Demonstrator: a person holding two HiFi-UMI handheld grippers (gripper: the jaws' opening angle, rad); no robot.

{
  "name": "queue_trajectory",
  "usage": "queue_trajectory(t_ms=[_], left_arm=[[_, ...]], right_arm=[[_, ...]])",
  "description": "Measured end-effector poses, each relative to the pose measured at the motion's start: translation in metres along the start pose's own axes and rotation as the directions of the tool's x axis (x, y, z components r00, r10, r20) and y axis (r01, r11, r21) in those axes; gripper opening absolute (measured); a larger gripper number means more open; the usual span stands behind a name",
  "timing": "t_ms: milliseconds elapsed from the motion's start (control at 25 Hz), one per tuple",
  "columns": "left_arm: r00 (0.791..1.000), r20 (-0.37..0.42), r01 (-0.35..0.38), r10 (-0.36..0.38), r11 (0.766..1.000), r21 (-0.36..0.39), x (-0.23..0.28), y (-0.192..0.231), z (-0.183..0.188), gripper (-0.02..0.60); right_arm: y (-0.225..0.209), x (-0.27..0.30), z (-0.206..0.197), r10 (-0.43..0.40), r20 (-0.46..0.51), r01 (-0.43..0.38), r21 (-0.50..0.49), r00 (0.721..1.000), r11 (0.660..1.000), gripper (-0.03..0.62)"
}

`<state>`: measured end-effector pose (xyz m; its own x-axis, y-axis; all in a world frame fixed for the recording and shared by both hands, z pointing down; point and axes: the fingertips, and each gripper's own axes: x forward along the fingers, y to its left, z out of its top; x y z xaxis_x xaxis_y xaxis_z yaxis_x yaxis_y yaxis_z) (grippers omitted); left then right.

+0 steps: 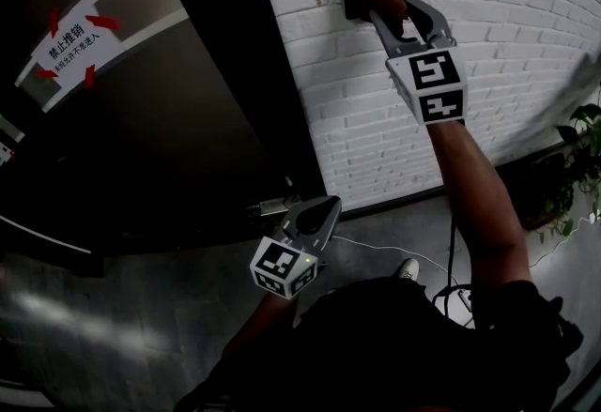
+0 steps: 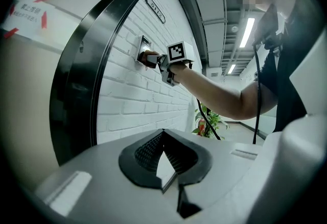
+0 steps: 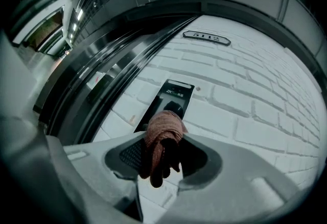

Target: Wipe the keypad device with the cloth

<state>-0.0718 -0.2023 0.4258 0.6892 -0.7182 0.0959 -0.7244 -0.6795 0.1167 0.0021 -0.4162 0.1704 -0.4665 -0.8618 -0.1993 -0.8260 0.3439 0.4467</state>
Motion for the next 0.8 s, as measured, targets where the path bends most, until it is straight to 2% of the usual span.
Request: queue_trajectory(t_ms=[800], left_arm=[[1.0,-0.002,-0.001,0.001,1.0,0.0,-0.002,-0.003,-0.003,0.015]], right_arm=[[0.023,-0.008,-0.042,0.032,-0.079,-0.032,0.001,0.996,0.999,0.144]])
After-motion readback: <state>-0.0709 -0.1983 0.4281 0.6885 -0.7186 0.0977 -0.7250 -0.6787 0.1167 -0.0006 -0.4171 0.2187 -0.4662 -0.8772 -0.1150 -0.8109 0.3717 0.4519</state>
